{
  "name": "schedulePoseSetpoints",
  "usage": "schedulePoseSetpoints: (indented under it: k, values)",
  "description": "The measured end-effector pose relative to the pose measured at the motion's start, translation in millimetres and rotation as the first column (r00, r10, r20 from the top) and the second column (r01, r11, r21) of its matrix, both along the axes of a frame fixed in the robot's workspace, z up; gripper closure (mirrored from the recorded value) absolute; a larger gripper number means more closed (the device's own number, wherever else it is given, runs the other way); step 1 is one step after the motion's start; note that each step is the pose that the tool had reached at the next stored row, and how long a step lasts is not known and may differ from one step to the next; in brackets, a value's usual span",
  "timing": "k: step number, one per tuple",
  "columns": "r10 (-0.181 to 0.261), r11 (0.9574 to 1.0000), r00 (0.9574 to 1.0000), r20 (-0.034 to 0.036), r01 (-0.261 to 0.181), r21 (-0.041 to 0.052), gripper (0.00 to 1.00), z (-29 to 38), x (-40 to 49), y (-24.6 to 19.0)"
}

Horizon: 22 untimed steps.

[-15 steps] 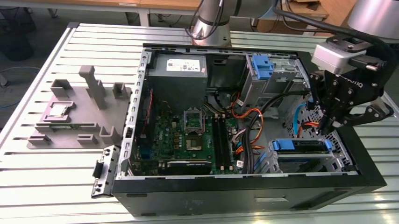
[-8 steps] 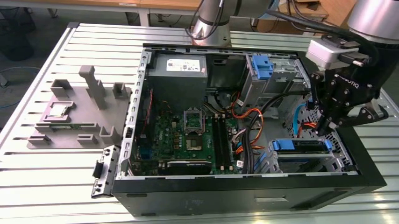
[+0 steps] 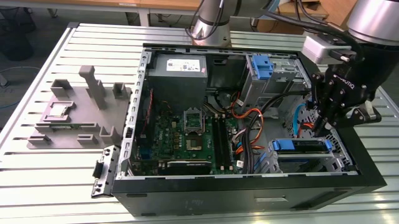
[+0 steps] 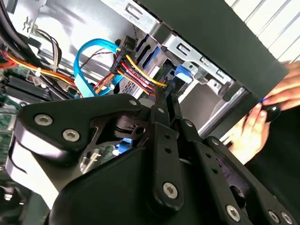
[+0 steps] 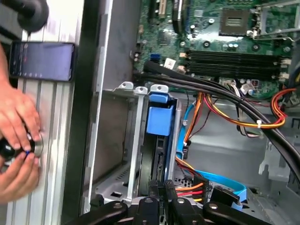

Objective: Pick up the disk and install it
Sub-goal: 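Insert the first disk wire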

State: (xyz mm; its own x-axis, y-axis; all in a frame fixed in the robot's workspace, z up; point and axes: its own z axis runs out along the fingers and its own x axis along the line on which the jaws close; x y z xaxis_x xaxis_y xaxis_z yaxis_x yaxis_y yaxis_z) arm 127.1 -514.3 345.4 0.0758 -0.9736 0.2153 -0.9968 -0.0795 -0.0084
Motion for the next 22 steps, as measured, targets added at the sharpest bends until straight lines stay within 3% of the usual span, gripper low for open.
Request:
schedulePoseSetpoints:
  k: [6,17,19,22]
  values:
    - [-0.096,0.9954,0.9954,0.0001,0.096,-0.0001,0.83,-1.6,-0.1,0.0]
    - [-0.101,0.9949,0.9949,0.0,0.101,0.0006,0.83,-1.8,0.0,0.0]
    - [-0.101,0.9948,0.9949,-0.0007,0.101,0.0076,0.83,-1.9,0.0,-0.4]
    - [-0.101,0.9941,0.9949,-0.0039,0.101,0.0387,0.83,-1.9,0.0,-3.3]
